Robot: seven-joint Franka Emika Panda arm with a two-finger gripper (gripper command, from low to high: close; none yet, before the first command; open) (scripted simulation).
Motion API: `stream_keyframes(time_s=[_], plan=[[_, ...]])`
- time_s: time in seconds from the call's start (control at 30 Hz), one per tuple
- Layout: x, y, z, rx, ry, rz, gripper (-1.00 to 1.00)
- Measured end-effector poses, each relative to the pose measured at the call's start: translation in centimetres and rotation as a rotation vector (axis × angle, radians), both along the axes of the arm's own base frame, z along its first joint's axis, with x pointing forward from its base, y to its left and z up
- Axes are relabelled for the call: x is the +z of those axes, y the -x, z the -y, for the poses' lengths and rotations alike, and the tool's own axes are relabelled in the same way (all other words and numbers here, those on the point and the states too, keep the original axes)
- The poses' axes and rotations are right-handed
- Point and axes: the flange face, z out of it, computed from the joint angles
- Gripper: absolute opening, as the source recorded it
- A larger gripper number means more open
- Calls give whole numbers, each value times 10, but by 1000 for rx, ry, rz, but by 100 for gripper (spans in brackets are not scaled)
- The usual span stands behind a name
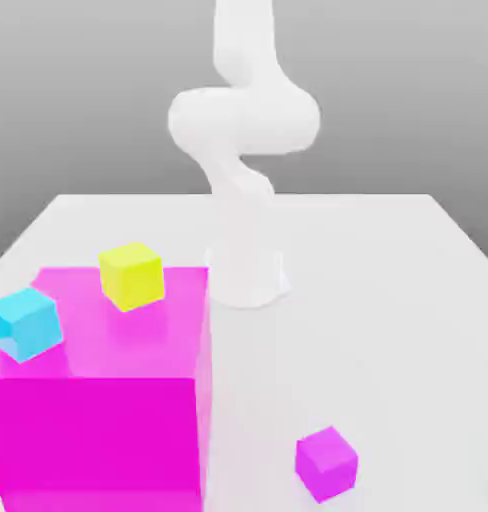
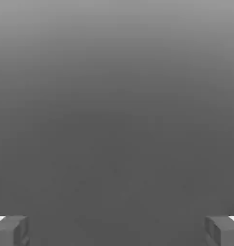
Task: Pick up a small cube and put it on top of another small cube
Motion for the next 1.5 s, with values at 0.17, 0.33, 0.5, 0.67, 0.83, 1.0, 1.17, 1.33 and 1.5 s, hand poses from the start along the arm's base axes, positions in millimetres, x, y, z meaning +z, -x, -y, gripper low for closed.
stream_keyframes(time_s=[0.17,0.33,0.5,0.67,0.83,1.0,1.17,1.33,1.5], plan=[[-61,-58,-45,251,73,-110,0],[-131,-98,-100,493,154,-205,0],[-209,-120,-161,733,245,-289,0],[-291,-117,-232,994,353,-361,0],[-377,-107,-277,1215,466,-431,0],[-462,-78,-318,1451,597,-493,0],[-541,-67,-330,1531,643,-511,0],[-551,-66,-329,1532,643,-513,-100],[-526,-67,-330,1534,644,-513,-100]])
